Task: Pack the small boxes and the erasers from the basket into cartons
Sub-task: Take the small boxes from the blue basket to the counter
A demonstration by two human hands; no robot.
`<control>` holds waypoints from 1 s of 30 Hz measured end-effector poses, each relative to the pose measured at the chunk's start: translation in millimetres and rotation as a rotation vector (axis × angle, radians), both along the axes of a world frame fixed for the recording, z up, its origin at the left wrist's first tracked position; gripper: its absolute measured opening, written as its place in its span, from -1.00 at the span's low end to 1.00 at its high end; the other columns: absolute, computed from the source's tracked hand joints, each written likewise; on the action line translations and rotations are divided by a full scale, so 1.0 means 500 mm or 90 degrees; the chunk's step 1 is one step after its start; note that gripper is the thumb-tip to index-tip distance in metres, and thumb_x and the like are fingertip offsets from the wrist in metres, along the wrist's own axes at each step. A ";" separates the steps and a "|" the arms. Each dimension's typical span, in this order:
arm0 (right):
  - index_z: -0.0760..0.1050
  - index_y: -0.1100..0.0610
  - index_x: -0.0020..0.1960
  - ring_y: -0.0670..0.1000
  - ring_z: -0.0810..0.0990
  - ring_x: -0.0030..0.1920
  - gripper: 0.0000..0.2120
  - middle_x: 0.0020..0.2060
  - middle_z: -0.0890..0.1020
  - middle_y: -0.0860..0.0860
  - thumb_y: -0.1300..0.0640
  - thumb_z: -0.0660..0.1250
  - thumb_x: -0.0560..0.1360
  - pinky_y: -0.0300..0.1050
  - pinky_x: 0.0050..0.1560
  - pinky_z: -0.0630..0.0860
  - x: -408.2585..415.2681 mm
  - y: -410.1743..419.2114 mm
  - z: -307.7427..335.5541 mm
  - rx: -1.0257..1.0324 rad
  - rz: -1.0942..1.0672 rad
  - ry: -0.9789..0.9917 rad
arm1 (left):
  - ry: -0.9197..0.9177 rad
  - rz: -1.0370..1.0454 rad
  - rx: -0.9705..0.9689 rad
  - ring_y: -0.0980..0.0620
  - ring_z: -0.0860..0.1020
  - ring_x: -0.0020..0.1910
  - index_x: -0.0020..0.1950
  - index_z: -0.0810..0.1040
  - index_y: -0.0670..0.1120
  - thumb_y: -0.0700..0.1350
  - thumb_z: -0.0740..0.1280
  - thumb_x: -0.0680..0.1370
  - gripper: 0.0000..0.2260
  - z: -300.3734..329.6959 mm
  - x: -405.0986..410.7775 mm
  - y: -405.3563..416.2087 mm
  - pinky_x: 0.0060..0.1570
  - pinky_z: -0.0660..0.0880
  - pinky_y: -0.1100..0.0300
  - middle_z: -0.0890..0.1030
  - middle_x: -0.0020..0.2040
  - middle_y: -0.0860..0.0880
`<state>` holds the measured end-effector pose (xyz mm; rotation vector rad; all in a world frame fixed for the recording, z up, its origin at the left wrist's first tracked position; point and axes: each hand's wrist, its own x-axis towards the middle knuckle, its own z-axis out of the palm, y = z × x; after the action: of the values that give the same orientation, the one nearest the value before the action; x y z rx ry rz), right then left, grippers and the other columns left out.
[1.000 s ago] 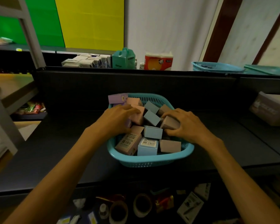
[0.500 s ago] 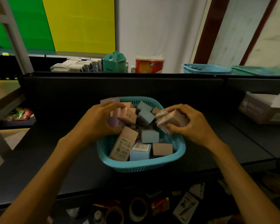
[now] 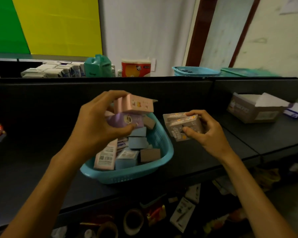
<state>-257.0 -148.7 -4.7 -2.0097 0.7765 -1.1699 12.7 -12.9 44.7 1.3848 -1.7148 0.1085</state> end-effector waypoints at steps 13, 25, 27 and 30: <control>0.49 -0.03 0.11 -0.08 0.63 0.05 -0.68 0.06 0.61 -0.10 0.15 0.47 0.40 -0.18 -0.07 0.59 -0.391 0.004 -0.030 0.057 -0.144 -0.064 | 0.013 -0.133 0.028 0.34 0.48 0.01 0.25 0.36 0.16 -0.07 0.52 0.29 -0.41 -0.050 -0.377 -0.150 -0.11 0.40 0.57 0.44 0.12 0.22; 0.47 0.02 0.10 -0.08 0.63 0.02 -0.73 0.05 0.62 -0.04 0.13 0.43 0.43 -0.21 -0.16 0.59 -0.739 -0.091 -0.063 0.090 -0.195 -0.090 | 0.041 -0.143 0.065 0.21 0.49 0.08 0.25 0.34 0.18 -0.11 0.52 0.31 -0.39 -0.116 -0.706 -0.278 -0.10 0.47 0.46 0.42 0.16 0.22; 0.46 0.02 0.11 -0.09 0.64 0.01 -0.73 0.05 0.61 -0.04 0.13 0.42 0.44 -0.23 -0.18 0.58 -0.769 -0.117 -0.066 0.094 -0.196 -0.099 | 0.037 -0.142 0.066 0.19 0.49 0.10 0.24 0.33 0.19 -0.11 0.52 0.31 -0.40 -0.119 -0.733 -0.304 -0.08 0.45 0.44 0.42 0.16 0.21; 0.46 0.02 0.11 -0.11 0.64 -0.02 -0.74 0.04 0.61 -0.03 0.12 0.40 0.45 -0.26 -0.20 0.57 -0.794 -0.161 -0.082 0.111 -0.198 -0.107 | 0.031 -0.130 0.076 0.17 0.48 0.13 0.24 0.32 0.19 -0.13 0.52 0.31 -0.39 -0.131 -0.761 -0.348 -0.04 0.44 0.41 0.42 0.18 0.19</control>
<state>-653.8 -229.4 -45.7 -1.6635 1.0914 -1.3731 -367.7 -186.7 -20.6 1.2777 -1.8343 -0.1419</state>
